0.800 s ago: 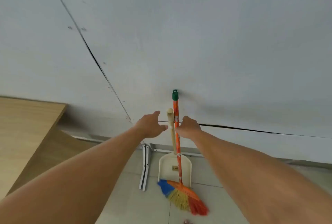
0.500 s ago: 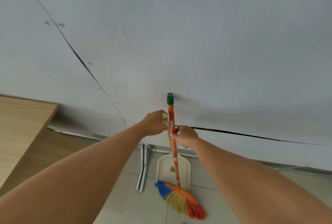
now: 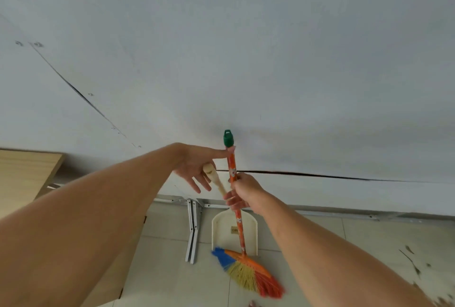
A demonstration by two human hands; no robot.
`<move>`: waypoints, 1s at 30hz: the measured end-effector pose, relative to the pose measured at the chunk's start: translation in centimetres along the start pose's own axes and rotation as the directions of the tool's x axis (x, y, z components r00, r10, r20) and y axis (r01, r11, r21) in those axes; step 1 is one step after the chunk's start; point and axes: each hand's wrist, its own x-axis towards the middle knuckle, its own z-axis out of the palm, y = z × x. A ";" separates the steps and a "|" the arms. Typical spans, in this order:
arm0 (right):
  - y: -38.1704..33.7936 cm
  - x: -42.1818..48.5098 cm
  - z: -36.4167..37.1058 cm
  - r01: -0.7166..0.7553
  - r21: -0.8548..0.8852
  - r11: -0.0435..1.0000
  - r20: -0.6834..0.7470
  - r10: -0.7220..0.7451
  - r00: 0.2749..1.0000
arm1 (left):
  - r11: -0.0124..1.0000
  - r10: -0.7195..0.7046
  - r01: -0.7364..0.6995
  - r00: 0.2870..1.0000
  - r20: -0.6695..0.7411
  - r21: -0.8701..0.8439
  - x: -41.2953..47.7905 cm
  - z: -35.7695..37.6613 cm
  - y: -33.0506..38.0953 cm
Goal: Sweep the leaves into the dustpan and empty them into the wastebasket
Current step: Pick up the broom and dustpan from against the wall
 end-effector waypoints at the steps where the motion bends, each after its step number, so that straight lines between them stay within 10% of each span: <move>1: 0.4 -0.6 -0.5 -0.038 0.112 0.993 -0.001 0.038 0.999 | 1.000 -0.012 0.011 1.000 0.023 0.026 0.1 0.4 0.3; 8: 3.9 -4.4 -3.3 -0.202 0.532 0.822 0.055 0.205 0.977 | 0.984 -0.152 0.129 0.969 0.196 0.125 1.9 3.6 -0.3; 20: 7.2 -12.1 -1.3 -0.300 0.515 0.803 0.014 0.342 0.940 | 0.928 -0.309 0.327 0.943 -0.123 0.178 2.9 8.4 -6.1; 30: 16.8 -26.7 6.5 -0.126 0.649 0.751 -0.136 0.277 0.951 | 0.995 -0.017 0.000 0.987 -0.160 -0.104 -5.2 16.3 -19.7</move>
